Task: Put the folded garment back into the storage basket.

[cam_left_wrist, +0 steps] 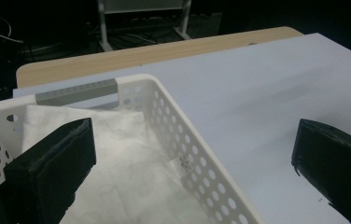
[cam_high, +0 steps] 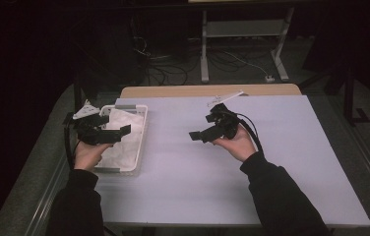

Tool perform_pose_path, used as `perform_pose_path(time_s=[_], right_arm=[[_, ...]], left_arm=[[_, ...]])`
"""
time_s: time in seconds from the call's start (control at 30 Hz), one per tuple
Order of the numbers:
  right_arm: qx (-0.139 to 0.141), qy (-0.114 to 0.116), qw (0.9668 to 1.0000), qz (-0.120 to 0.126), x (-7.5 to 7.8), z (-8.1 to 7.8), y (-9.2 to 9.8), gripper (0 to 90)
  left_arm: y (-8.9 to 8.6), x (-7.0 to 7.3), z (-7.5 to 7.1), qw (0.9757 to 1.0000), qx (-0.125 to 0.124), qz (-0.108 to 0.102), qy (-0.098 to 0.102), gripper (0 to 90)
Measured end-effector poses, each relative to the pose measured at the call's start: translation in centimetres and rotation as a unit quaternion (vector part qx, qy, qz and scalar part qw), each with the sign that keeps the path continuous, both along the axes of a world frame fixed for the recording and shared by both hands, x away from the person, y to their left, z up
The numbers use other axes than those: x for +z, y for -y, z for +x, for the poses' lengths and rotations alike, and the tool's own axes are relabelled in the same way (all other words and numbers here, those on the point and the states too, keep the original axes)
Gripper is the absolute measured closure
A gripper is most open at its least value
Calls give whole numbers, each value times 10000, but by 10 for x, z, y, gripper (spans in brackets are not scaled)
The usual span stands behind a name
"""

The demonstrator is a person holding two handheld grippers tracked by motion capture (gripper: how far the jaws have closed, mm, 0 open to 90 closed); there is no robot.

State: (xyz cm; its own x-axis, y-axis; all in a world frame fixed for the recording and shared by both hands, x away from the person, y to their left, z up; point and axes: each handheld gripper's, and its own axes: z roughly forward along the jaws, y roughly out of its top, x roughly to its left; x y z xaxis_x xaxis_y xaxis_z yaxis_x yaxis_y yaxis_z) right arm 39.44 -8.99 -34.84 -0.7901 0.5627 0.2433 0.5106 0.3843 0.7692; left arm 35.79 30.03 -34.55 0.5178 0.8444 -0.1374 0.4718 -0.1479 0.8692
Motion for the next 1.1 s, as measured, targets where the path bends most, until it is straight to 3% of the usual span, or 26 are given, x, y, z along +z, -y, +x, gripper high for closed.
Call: perform_pose_path(time_s=[1.1], right_arm=[[-449, -52, 9989, -88, -11, -7, 78, 0]], left_arm=[[6, -10, -37, 9998, -101, -59, 147, 0]])
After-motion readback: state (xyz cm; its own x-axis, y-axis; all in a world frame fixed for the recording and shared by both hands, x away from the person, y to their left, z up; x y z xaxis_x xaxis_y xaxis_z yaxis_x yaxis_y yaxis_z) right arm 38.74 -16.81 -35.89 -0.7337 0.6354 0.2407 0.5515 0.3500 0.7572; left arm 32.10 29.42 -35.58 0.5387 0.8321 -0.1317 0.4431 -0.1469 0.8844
